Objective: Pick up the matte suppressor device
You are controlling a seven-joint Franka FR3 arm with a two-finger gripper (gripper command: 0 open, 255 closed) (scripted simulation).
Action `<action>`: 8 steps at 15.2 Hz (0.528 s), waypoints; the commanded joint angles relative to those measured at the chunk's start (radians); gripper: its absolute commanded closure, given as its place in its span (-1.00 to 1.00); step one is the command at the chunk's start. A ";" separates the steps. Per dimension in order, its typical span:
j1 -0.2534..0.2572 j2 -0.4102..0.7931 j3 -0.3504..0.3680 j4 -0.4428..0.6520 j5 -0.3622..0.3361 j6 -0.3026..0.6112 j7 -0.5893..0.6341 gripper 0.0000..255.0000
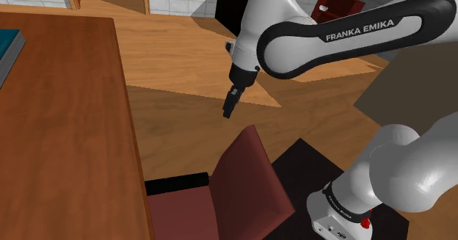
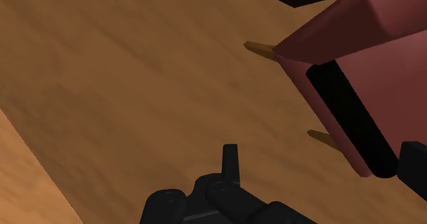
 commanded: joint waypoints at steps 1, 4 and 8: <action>0.013 0.061 0.020 0.002 -0.009 0.055 -0.004 -1.00; 0.031 0.156 0.051 0.016 -0.032 0.128 -0.001 -1.00; 0.054 0.289 0.088 0.047 -0.083 0.215 0.016 -1.00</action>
